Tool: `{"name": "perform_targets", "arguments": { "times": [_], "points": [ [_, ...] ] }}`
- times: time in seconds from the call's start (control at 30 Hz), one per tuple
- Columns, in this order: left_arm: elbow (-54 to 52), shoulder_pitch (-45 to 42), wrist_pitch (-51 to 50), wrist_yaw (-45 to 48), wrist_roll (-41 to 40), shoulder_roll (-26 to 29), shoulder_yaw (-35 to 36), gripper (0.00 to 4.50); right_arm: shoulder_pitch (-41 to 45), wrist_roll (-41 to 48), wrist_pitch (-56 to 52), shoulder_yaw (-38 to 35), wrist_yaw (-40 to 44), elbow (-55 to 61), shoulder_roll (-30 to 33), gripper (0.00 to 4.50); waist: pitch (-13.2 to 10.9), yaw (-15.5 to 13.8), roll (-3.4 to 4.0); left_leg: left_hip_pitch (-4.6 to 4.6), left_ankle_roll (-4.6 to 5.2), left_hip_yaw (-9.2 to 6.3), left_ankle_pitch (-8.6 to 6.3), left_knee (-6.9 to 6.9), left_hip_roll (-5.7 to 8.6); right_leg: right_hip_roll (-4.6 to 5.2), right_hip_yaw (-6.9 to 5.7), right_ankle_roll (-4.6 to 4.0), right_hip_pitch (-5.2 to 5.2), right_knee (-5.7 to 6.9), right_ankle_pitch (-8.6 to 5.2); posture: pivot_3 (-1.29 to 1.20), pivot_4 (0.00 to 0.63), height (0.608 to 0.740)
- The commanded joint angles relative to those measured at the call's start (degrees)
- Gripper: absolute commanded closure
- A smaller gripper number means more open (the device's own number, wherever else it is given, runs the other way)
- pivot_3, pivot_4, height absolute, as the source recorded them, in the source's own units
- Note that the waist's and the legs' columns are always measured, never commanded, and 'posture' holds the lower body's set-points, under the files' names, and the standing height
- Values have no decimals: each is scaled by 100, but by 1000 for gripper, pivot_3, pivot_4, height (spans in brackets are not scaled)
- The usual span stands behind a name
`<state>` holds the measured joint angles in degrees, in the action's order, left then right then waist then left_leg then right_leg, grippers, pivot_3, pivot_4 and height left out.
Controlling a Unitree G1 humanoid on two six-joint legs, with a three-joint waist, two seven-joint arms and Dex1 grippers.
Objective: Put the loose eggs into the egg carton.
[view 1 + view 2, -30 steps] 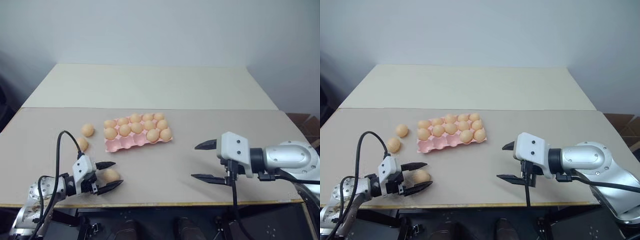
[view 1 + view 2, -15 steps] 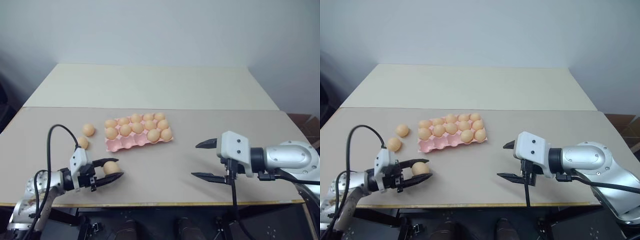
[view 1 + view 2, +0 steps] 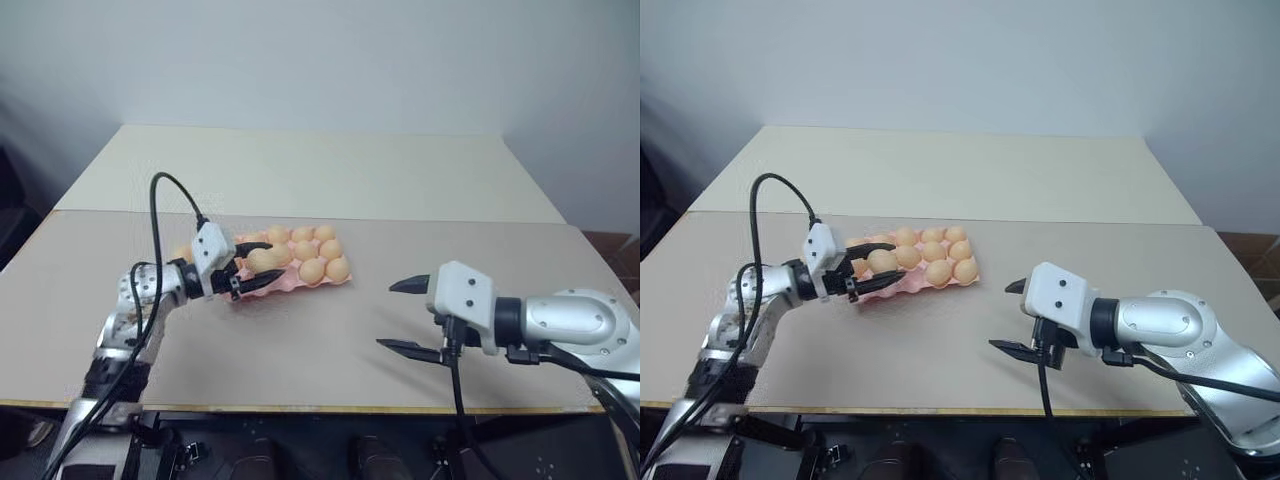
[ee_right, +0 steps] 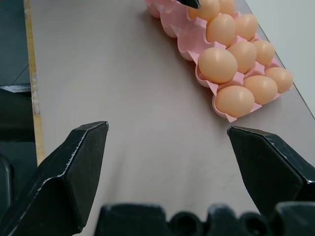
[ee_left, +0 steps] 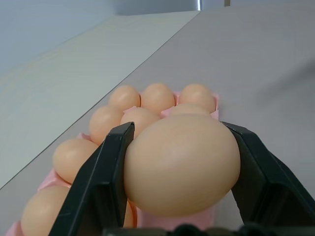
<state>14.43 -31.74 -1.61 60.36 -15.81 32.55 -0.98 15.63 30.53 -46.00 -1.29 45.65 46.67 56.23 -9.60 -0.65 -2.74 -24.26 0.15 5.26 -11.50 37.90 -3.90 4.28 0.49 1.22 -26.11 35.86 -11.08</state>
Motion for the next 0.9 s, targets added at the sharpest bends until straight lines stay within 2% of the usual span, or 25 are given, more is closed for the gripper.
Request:
{"name": "perform_targets", "arguments": {
  "times": [0.03, 0.27, 0.33, 0.47, 0.5, 0.63, 0.73, 0.9],
  "points": [
    [687, -543, 399, 120, 54, -240, -27, 2019, -91, 52, -119, -251, -177, 295, 30, 0, 0, -2, -1, -1, 0, 0, 0, 4, 0, 1, 1, 0, 1, 0, -1, 0, 150, 740],
    [1532, -990, 964, 544, 346, -415, -265, 2019, -362, 60, -227, -406, -371, 451, 15, 0, 0, 22, -2, -4, 2, 0, 1, 13, 2, 2, 4, 7, 3, 0, 4, 0, 150, 740],
    [1635, -1032, 723, 763, 287, -389, -305, 1318, -400, 88, -278, -436, -427, 491, 1, 0, 0, 32, -2, -3, 2, -2, 1, 13, 1, -1, 3, 12, 3, 1, 7, 0, 150, 740],
    [1787, -1041, 1001, 659, 396, -430, -255, 122, -504, 162, -317, -443, -432, 482, 4, 0, 0, 18, -2, -3, 2, -5, 1, 13, 2, 0, 2, 14, 4, 3, 5, 0, 150, 740],
    [1825, -1049, 1085, 564, 433, -451, -229, 21, -511, 159, -302, -436, -432, 474, 17, 0, 0, 17, -2, -3, 2, -5, 1, 14, 2, 1, 3, 14, 4, 3, 6, 0, 150, 740],
    [1721, -1026, 1216, 514, 337, -481, -88, 21, -476, 190, -273, -449, -394, 424, 48, 0, 0, 7, -2, -4, 2, -5, 1, 15, 2, 1, 2, 15, 4, 2, 6, 0, 150, 740],
    [1098, -782, 913, 662, -34, -297, 167, 21, -434, 243, -244, -462, -256, 386, 124, 0, 0, 29, -3, -5, 2, -5, 1, 14, 2, 1, 3, 14, 3, 3, 7, 0, 150, 740],
    [-506, 300, 182, 347, -415, 494, 893, 21, -301, 256, -118, -428, -49, 291, 224, 0, 0, 170, -2, 0, 2, -8, 1, 12, -3, -1, 5, 14, 2, 8, 8, 0, 150, 740]
  ]
}}
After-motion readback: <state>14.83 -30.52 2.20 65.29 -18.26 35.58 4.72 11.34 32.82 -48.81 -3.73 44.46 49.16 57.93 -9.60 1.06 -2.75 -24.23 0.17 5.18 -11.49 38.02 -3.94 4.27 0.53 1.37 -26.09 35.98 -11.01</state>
